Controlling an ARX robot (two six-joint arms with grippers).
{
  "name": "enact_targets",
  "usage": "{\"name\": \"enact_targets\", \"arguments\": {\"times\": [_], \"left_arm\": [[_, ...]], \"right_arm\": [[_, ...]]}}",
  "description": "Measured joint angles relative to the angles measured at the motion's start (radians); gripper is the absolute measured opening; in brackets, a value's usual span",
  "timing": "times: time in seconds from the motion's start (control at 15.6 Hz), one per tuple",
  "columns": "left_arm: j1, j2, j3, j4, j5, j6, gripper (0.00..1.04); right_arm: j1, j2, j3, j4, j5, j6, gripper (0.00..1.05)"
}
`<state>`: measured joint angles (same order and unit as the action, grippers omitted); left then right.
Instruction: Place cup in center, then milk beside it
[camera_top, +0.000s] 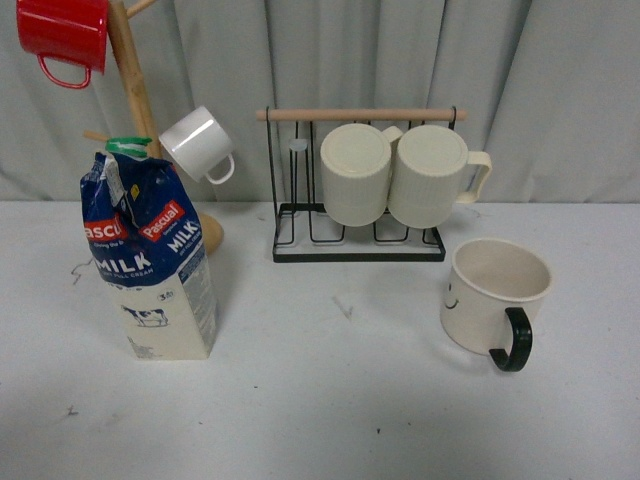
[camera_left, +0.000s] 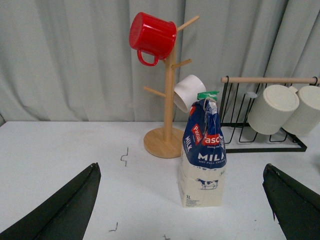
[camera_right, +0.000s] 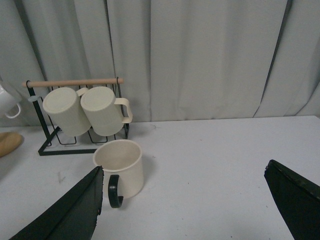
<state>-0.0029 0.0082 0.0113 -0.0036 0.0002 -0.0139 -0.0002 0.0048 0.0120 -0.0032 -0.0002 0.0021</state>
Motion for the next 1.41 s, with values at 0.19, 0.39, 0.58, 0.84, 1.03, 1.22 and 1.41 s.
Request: {"name": "enact_targets", "arguments": {"times": [0.19, 0.39, 0.58, 0.84, 1.03, 1.22, 1.41], "left_arm": [[0.0, 0.0, 0.0, 0.0, 0.0, 0.0, 0.98], [0.0, 0.0, 0.0, 0.0, 0.0, 0.0, 0.98], [0.0, 0.0, 0.0, 0.0, 0.0, 0.0, 0.98], [0.0, 0.0, 0.0, 0.0, 0.0, 0.0, 0.98], [0.0, 0.0, 0.0, 0.0, 0.0, 0.0, 0.98], [0.0, 0.0, 0.0, 0.0, 0.0, 0.0, 0.98], [0.0, 0.0, 0.0, 0.0, 0.0, 0.0, 0.98]], "right_arm": [[0.0, 0.0, 0.0, 0.0, 0.0, 0.0, 0.98], [0.0, 0.0, 0.0, 0.0, 0.0, 0.0, 0.98], [0.0, 0.0, 0.0, 0.0, 0.0, 0.0, 0.98], [0.0, 0.0, 0.0, 0.0, 0.0, 0.0, 0.98], [0.0, 0.0, 0.0, 0.0, 0.0, 0.0, 0.98], [0.0, 0.0, 0.0, 0.0, 0.0, 0.0, 0.98], [0.0, 0.0, 0.0, 0.0, 0.0, 0.0, 0.98]]}}
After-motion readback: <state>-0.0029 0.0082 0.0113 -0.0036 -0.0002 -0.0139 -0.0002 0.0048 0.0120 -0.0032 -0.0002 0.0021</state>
